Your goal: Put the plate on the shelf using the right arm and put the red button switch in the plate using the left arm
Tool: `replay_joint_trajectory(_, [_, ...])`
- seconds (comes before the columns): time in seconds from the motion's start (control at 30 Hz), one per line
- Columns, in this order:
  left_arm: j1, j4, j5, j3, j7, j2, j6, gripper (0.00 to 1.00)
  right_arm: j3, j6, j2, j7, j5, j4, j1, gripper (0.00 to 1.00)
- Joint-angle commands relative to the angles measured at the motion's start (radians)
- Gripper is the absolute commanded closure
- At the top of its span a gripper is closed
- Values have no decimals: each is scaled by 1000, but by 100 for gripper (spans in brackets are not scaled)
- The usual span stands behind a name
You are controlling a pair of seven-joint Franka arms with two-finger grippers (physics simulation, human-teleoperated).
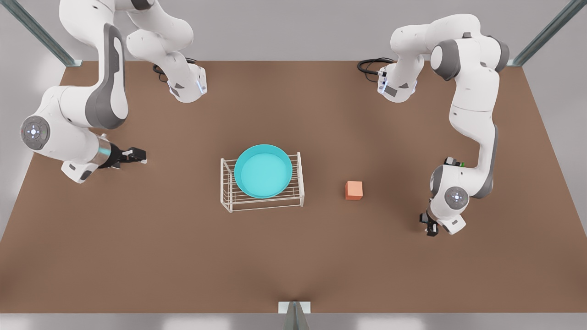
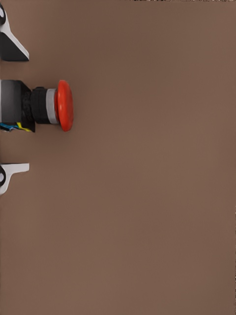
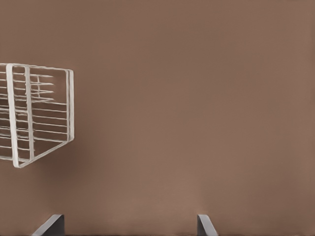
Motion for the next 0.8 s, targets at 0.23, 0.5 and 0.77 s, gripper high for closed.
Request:
replay_joint_trajectory(0.23, [-1, -1, 15, 3, -156, 0, 42, 66, -8, 34, 9, 119, -129, -2, 2, 0])
replay_joint_trajectory(0.5, [-30, 18, 13, -13, -140, -86, -116, 68, -6, 28, 9, 118, -131, -2, 2, 0])
replay_joint_trajectory(0.77, [-60, 236, -25, -326, -533, -156, -568, 68, -6, 26, 9, 116, -131, -1, 2, 0])
